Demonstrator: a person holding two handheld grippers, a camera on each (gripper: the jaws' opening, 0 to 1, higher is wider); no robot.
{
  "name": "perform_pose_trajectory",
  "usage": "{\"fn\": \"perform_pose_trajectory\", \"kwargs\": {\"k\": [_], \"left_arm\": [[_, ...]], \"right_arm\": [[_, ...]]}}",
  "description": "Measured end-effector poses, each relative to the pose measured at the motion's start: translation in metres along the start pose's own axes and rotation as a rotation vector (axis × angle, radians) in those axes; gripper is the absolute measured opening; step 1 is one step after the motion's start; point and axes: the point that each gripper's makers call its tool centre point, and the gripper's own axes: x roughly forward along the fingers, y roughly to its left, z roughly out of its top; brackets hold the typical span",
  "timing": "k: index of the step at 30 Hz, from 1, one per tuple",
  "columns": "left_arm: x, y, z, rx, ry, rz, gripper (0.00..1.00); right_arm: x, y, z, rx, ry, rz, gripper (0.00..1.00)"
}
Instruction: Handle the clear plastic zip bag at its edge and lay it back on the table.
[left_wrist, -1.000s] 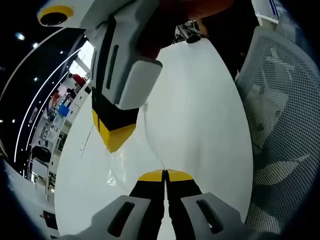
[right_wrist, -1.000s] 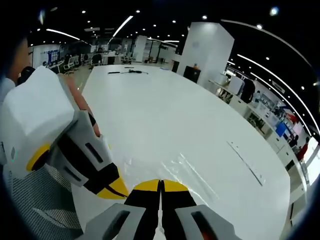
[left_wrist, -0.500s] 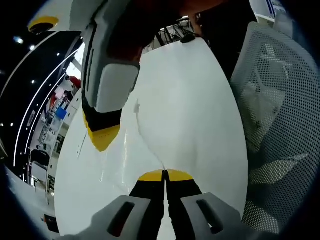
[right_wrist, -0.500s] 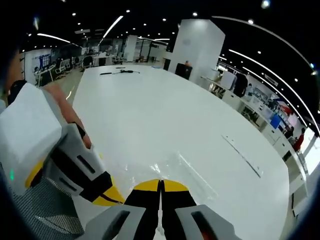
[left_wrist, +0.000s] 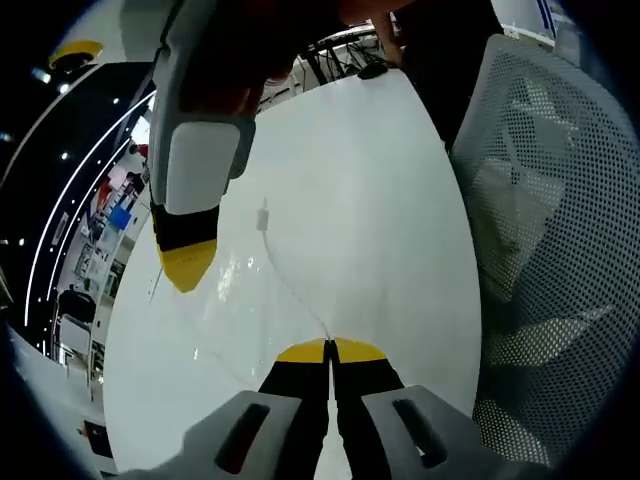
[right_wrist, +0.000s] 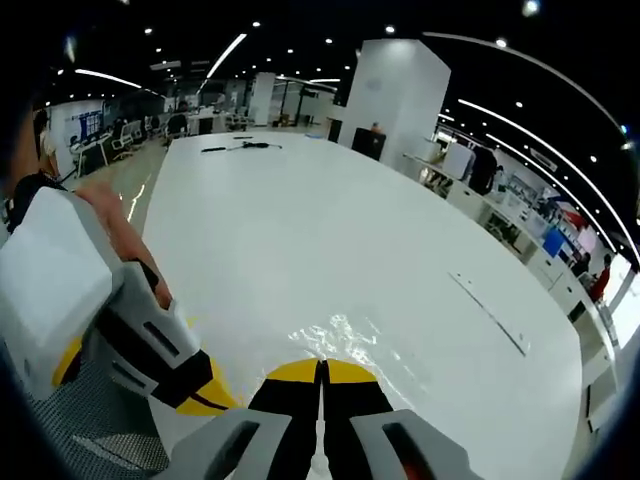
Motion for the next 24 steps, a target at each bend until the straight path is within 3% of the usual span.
{"fn": "perform_pose_trajectory", "kwargs": {"k": [24], "left_arm": [[0.001,0.000,-0.002,0.024,0.039,-0.002,0.00]], "right_arm": [[-0.002,-0.016,0.011,0.050,-0.049,-0.027,0.00]]}}
